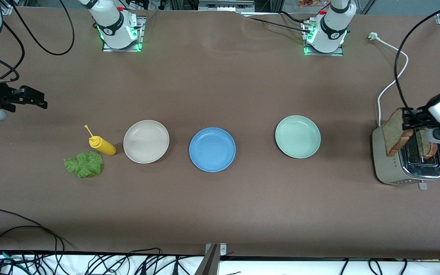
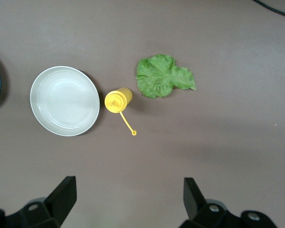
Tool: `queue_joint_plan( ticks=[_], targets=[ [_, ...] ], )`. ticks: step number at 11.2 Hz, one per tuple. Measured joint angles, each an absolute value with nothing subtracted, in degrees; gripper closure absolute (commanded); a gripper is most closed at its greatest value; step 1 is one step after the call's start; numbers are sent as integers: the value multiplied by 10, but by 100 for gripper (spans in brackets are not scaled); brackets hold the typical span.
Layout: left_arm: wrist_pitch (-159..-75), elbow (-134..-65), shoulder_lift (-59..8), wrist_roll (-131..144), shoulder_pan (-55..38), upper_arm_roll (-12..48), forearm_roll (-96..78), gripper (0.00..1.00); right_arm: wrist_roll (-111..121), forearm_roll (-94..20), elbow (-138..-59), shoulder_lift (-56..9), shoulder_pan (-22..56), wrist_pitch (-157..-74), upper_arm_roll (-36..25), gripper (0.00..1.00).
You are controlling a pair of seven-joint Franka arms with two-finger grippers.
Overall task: Make sandwich in blue plate with both arms
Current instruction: 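Carry the bread slice with the left gripper to the blue plate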
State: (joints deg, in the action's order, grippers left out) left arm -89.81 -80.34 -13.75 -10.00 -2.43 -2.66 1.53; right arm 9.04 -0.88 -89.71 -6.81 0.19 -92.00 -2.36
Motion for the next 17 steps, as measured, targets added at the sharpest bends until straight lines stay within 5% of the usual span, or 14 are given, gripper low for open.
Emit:
queue_joint_plan(
  ticks=[12,17],
  targets=[
    [-845,-807,-160,166,-43,261,0,100,90,-9,-897,-68,2,-920,-23,0],
    [-960,-806,-230,199,-51,281,-99,100,90,-9,-897,-68,2,-920,-23,0]
  ],
)
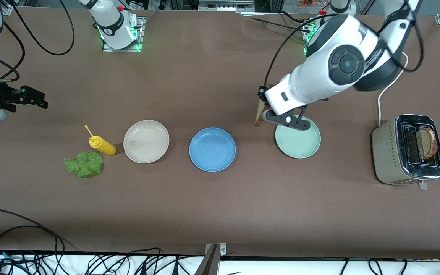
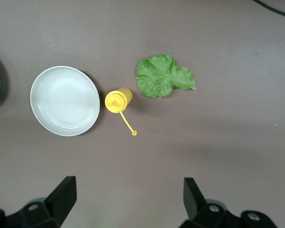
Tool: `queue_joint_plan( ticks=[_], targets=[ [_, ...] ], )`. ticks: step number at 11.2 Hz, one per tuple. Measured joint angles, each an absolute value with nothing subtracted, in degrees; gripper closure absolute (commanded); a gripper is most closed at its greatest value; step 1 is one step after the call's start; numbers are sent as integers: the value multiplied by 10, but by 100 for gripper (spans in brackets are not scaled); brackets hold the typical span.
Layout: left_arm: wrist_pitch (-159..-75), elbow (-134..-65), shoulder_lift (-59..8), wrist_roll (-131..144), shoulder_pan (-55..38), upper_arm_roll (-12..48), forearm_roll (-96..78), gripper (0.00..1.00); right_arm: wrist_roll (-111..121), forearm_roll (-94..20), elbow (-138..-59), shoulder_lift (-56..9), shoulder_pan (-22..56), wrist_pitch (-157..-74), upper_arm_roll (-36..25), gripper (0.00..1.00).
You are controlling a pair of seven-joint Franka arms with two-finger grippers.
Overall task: Make sandwich in blue plate with both arms
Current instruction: 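Carry the bread slice with the left gripper to the blue plate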
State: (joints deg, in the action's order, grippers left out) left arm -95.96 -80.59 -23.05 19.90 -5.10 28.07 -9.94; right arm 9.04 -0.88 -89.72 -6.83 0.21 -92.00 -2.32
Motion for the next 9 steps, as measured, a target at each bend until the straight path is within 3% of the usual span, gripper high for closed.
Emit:
queue_joint_plan(
  ticks=[9],
  targets=[
    [-1214,-803,-404,274,-60,356,-104,100,90,-9,-897,-69,2,-921,-23,0]
  ],
)
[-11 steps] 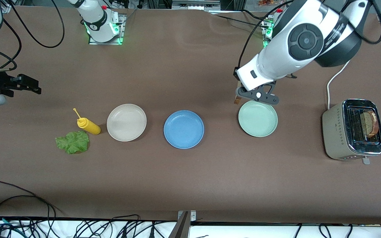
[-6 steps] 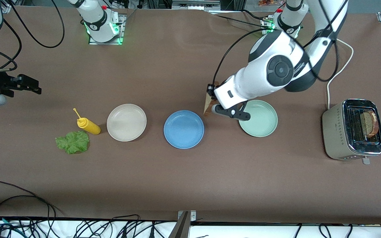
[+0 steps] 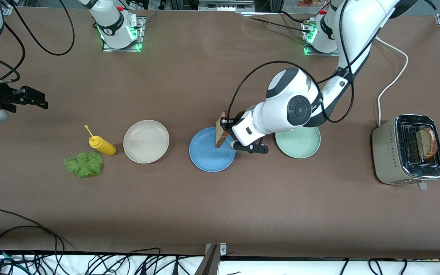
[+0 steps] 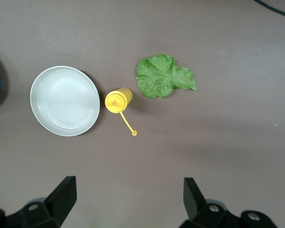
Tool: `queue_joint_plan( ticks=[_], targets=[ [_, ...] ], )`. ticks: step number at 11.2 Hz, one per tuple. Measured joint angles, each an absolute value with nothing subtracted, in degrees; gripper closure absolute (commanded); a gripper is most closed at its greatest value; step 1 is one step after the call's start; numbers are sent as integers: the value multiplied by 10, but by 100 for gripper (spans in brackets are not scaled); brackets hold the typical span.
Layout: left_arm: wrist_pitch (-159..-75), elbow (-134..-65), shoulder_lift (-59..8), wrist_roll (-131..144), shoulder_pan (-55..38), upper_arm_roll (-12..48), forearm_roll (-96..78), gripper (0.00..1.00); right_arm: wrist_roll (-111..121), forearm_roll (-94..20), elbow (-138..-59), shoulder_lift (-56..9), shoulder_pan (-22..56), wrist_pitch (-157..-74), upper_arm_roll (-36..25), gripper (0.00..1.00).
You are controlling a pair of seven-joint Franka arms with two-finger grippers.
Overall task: Make sandwich in blue plate with both arms
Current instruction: 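Carry the bread slice with the left gripper to the blue plate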
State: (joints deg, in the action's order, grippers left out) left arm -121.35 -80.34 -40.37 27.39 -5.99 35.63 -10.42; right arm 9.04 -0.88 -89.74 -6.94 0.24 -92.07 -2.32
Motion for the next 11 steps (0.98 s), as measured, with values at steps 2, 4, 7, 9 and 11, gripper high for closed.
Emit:
queue_joint_plan(
  ticks=[2,4,7,9,11],
  targets=[
    [-1259,-794,-441,276,-66,361,-104,100,90,-9,-898,-70,2,-921,-23,0],
    [-1288,-784,-474,276,-71,367,-104,100,90,-9,-898,-70,2,-921,-23,0],
    [-1327,-770,-514,276,-72,375,-104,100,90,-9,-898,-70,2,-921,-23,0],
    [-1356,-766,-534,270,-75,375,-104,100,90,-9,-898,-71,2,-922,-23,0],
    [-1373,-764,-550,258,-77,375,-104,100,90,-9,-898,-70,2,-922,-23,0]
  ],
)
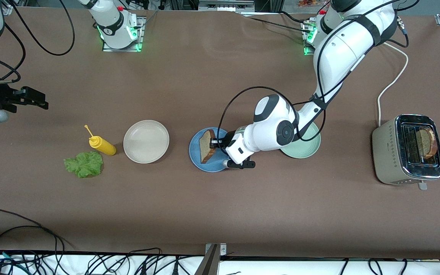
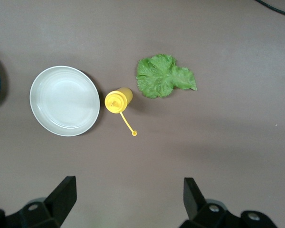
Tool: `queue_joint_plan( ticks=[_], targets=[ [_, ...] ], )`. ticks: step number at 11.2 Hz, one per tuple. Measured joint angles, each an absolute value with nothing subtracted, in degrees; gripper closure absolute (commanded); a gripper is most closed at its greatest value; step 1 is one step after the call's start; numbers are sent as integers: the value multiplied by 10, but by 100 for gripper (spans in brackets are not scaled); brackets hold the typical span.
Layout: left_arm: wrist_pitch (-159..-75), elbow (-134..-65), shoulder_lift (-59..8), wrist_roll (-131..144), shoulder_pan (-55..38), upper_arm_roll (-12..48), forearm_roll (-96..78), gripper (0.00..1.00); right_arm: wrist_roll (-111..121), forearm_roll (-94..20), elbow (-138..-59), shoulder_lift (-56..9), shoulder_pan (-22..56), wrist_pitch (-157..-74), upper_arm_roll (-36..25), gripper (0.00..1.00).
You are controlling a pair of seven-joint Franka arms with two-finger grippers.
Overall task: Make sandwich in blue plate with both arms
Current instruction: 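Carry the bread slice with the left gripper to the blue plate, then lower the bread onto the blue plate and open the left gripper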
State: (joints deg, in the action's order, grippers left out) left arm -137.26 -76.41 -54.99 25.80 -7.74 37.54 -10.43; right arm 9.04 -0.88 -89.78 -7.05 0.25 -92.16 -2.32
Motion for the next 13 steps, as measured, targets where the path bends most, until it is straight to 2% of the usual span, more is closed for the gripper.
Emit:
queue_joint_plan(
  ticks=[1,2,3,4,13],
  targets=[
    [-1374,-763,-555,254,-78,375,-104,100,90,-9,-898,-70,2,-922,-23,0],
    [-1375,-761,-556,253,-78,376,-104,77,90,-9,-898,-70,2,-922,-23,0],
    [-1375,-760,-556,253,-78,376,-104,13,90,-9,-898,-71,2,-922,-23,0],
    [-1375,-760,-556,249,-78,376,-104,0,90,-9,-898,-70,2,-922,-23,0],
    [-1372,-746,-557,232,-74,373,-49,0,90,-9,-898,-71,4,-922,-23,0]
  ],
)
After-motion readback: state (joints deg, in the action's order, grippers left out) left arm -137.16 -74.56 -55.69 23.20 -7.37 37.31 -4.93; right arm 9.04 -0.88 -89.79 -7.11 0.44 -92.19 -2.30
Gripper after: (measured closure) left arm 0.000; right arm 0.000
